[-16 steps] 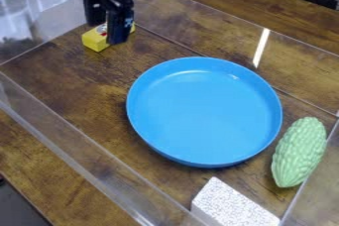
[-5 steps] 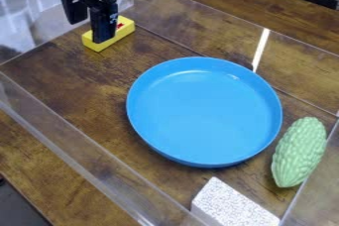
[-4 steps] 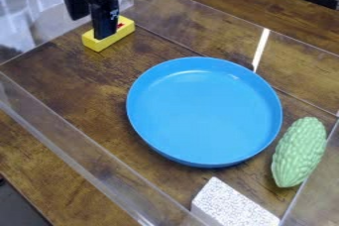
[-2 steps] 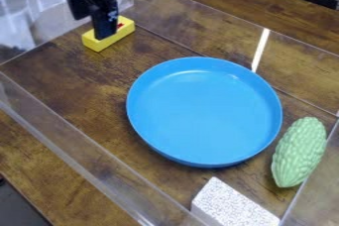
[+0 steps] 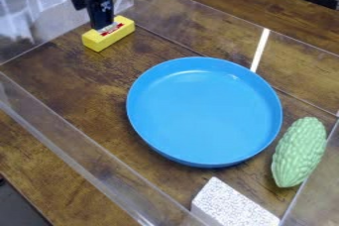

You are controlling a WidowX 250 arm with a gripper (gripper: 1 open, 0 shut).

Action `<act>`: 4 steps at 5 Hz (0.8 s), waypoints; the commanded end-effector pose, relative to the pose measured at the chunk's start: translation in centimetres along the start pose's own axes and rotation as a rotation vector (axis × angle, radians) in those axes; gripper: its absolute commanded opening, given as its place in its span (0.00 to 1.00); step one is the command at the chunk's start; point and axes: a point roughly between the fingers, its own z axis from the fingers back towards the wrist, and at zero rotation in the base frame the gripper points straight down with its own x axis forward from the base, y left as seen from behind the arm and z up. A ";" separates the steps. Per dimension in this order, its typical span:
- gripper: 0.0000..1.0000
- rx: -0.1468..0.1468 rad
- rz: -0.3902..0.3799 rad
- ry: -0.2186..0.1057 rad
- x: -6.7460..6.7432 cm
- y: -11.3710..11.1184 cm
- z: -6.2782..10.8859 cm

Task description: Put the yellow block in the blue tray

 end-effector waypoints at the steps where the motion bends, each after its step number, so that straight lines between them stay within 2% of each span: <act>1: 1.00 0.044 -0.058 -0.070 0.7 1.0 0.2; 2: 1.00 0.036 -0.097 -0.087 0.5 0.8 -1.2; 3: 1.00 0.039 -0.093 -0.091 1.0 0.3 -2.0; 4: 1.00 0.041 -0.093 -0.078 1.3 1.4 -2.2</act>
